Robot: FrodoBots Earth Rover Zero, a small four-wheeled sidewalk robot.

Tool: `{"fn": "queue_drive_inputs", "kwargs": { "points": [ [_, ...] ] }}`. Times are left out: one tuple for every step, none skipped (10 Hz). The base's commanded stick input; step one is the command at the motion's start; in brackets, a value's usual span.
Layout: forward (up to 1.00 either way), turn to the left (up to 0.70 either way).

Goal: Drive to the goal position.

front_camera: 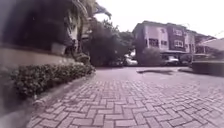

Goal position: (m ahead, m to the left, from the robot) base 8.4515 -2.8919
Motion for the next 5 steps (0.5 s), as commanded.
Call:
{"fn": "queue_drive_inputs", "kwargs": {
  "points": [
    [0.69,0.03],
    [0.69,0.03],
    [0.69,0.03],
    [0.69,0.03],
    [0.69,0.03]
  ]
}}
